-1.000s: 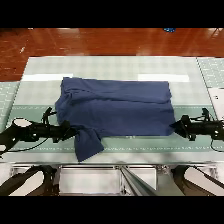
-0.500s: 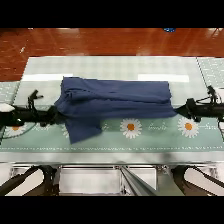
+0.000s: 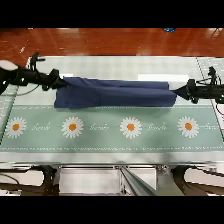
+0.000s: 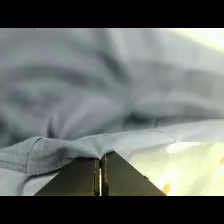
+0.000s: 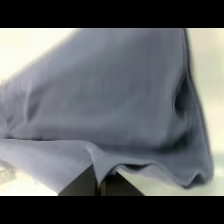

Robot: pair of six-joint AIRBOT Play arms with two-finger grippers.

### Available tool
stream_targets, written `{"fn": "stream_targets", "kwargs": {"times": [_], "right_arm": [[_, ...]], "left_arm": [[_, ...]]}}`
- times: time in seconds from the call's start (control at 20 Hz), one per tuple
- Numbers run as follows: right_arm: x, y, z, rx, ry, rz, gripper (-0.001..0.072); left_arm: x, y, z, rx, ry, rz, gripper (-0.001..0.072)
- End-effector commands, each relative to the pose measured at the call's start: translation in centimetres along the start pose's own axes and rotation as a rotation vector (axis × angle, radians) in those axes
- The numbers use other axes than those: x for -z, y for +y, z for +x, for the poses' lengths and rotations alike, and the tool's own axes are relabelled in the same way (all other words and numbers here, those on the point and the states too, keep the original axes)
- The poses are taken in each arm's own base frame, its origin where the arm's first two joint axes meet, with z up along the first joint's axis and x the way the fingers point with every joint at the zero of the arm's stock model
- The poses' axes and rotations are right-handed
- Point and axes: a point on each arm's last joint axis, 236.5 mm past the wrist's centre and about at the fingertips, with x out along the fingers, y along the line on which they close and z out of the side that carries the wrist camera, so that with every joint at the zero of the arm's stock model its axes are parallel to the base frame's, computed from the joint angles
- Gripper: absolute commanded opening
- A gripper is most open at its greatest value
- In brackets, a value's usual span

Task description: Fold the shirts.

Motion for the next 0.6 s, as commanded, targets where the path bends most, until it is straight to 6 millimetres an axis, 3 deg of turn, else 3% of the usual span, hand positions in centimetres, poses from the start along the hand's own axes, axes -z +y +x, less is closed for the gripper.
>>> {"fn": "stream_targets", "kwargs": {"times": [0.0,0.15,0.3,0.35,0.4,0.45,0.5,0.55], "right_arm": [[-3.2,0.3,1.5,0.001,-0.024,0.0,0.0027],[-4.5,-0.1,2.9,-0.002,-0.021,0.004,0.0027],[-5.0,-1.4,4.9,0.022,-0.03,0.022,0.0028],[-5.2,-2.0,5.5,0.032,-0.034,0.033,0.006],[-5.4,-2.4,6.0,0.035,-0.038,0.047,0.0144],[-5.5,-2.8,6.3,0.036,-0.044,0.057,0.0292],[-5.5,-2.8,6.3,0.034,-0.044,0.059,0.0416],[-5.6,-2.4,5.7,0.023,-0.035,0.043,0.0411]], "left_arm": [[-4.4,-0.9,1.6,0.021,0.002,-0.023,0.0012],[-5.1,-0.2,3.3,0.032,0.062,-0.024,0.0012],[-3.5,1.8,5.7,0.028,0.147,-0.067,0.0015],[-3.2,2.4,6.3,0.026,0.162,-0.08,0.0053],[-3.0,2.8,6.7,0.024,0.171,-0.088,0.024],[-2.9,3.0,6.9,0.024,0.176,-0.094,0.0509],[-2.7,3.0,6.4,0.029,0.194,-0.1,0.0505],[-2.6,2.9,5.3,0.036,0.216,-0.092,0.0504]]}}
